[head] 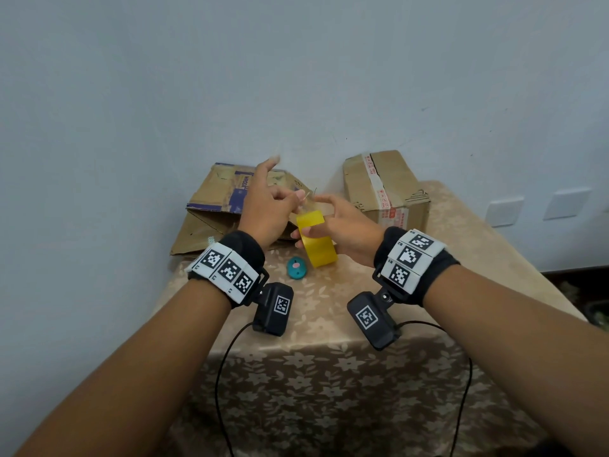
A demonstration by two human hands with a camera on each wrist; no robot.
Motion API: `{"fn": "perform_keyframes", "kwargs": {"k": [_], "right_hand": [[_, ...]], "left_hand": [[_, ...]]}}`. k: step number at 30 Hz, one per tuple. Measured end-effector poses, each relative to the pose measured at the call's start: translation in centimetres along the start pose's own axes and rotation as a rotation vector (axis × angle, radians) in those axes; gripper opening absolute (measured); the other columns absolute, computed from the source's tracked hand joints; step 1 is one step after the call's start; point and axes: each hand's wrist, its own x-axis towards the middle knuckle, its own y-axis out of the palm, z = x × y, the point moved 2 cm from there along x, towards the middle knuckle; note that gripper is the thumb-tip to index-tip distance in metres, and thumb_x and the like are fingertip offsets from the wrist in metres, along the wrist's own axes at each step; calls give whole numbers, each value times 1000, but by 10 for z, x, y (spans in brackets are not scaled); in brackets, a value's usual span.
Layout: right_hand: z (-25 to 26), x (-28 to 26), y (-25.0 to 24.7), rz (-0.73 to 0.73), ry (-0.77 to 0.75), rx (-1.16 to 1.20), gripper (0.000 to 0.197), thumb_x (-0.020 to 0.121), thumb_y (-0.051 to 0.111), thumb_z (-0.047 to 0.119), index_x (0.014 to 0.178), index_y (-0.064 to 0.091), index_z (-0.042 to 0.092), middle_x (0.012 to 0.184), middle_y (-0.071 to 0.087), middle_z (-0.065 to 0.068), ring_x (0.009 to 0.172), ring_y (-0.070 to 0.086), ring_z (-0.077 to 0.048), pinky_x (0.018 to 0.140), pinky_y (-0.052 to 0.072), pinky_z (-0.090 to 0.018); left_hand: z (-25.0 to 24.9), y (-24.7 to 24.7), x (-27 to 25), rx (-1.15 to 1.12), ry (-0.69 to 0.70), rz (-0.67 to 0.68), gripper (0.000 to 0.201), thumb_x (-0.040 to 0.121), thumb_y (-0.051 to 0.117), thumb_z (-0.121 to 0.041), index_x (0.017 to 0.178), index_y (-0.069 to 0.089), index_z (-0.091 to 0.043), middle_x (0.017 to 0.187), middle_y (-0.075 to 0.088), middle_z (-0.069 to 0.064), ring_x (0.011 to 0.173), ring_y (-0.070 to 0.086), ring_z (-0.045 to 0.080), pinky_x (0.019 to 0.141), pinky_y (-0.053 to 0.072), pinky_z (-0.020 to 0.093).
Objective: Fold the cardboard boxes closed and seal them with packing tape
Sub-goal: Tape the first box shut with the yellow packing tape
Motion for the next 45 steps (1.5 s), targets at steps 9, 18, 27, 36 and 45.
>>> {"fn": "perform_keyframes", "kwargs": {"k": [9, 18, 27, 36, 45], "right_hand": [[-5, 5, 0, -74, -67, -70, 75, 87, 75, -4, 140, 37, 33, 126, 70, -15, 110, 70, -27, 102, 52, -42], [-6, 9, 1, -119, -137, -141, 79, 84, 75, -7, 132, 37, 45, 141, 59, -18, 132, 57, -34, 100, 54, -47], [-14, 13, -3, -128, -126, -150, 90, 83, 74, -12, 147, 34, 37, 147, 53, -22, 137, 51, -38, 85, 53, -32], [-9, 13, -6, -173, -41, -233, 93, 78, 83, 4, 153, 33, 26, 141, 54, -9, 129, 54, -28, 99, 51, -38], [6, 2, -23, -302, 13, -307, 88, 84, 80, 31, 155, 29, 24, 130, 47, 0, 119, 53, -25, 82, 55, -38]], "left_hand": [[5, -4, 3, -96, -304, -7, 73, 80, 78, -6, 139, 42, -29, 109, 73, 16, 85, 73, 23, 50, 48, 25], [4, -3, 3, -140, -403, -65, 56, 83, 74, -1, 130, 50, -21, 113, 68, 10, 93, 68, 18, 53, 51, 24], [10, 3, 2, -141, -411, -73, 76, 79, 73, 7, 141, 41, -24, 111, 68, 14, 88, 69, 22, 48, 52, 23], [9, 0, 3, -41, -354, -100, 35, 90, 68, -20, 123, 57, -22, 103, 63, 3, 81, 61, 14, 56, 49, 27], [-6, 4, 6, -39, -176, -125, 17, 95, 66, -23, 111, 65, -16, 90, 57, -1, 70, 53, 11, 50, 43, 21]]}}
